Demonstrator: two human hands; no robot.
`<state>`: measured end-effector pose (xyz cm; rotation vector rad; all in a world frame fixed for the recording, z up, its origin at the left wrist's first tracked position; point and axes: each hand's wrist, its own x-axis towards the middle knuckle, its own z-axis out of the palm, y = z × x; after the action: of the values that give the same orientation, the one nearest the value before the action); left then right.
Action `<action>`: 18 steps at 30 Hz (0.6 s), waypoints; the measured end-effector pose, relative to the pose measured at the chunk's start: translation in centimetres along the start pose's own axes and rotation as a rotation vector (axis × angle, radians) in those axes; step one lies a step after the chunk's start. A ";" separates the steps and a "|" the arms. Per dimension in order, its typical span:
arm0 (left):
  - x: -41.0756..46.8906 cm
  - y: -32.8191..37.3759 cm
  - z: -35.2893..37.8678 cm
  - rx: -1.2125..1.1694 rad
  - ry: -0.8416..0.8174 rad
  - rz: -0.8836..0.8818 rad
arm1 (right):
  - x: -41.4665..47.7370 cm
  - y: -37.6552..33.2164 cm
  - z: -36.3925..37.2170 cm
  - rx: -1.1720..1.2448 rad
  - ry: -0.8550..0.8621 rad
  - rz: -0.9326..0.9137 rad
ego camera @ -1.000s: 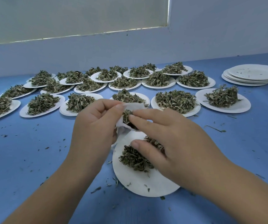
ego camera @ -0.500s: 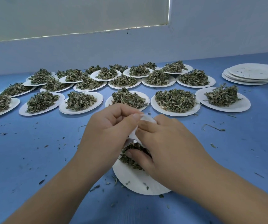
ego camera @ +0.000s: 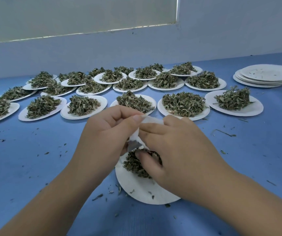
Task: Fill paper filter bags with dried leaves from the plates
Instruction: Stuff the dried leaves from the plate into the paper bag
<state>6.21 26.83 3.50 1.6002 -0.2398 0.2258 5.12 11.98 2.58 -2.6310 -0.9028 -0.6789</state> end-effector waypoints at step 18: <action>2.1 -0.3 -3.4 0.088 0.153 0.073 | 0.6 4.3 -2.1 0.708 0.205 0.290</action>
<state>8.35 30.20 3.97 1.6539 -0.1717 0.4181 7.58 8.14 4.19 -1.9597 -0.5471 -0.4345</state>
